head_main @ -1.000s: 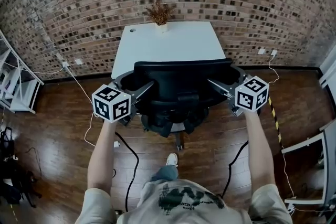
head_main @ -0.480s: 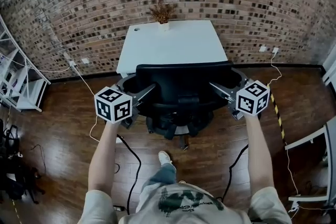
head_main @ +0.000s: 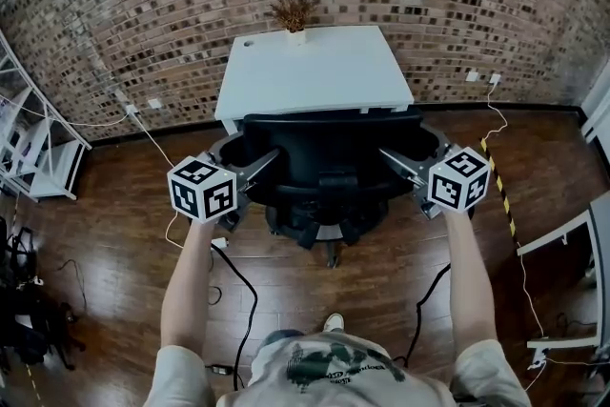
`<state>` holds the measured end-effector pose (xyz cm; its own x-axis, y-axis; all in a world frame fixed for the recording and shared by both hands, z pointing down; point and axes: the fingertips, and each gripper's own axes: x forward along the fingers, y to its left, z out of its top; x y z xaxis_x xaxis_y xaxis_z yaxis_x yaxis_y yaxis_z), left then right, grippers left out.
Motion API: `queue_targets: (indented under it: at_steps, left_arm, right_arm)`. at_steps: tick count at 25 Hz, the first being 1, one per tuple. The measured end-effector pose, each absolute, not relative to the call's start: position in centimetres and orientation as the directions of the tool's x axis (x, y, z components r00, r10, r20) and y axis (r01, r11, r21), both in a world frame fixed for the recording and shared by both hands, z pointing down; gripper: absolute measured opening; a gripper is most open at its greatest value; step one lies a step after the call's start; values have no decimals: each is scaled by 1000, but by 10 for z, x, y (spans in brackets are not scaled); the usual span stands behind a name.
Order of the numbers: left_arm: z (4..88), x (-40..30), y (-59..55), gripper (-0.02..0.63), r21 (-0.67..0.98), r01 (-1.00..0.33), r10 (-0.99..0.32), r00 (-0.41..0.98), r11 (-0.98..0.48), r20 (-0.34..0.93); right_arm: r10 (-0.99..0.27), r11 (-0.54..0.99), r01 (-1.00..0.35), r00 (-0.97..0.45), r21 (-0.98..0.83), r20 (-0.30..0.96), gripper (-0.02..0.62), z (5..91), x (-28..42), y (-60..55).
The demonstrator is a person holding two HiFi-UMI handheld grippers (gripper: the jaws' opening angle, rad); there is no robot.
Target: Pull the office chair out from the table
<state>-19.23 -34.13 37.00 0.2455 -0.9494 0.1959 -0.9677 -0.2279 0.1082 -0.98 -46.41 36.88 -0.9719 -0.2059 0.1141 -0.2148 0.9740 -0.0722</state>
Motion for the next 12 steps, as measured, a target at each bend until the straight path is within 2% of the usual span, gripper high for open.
queue_targets:
  at_steps: [12]
  left_arm:
    - [369, -177, -274, 301, 120, -960, -949, 270, -253, 163]
  right_arm:
    - [-245, 962, -258, -961, -93, 129, 362, 370, 12, -393]
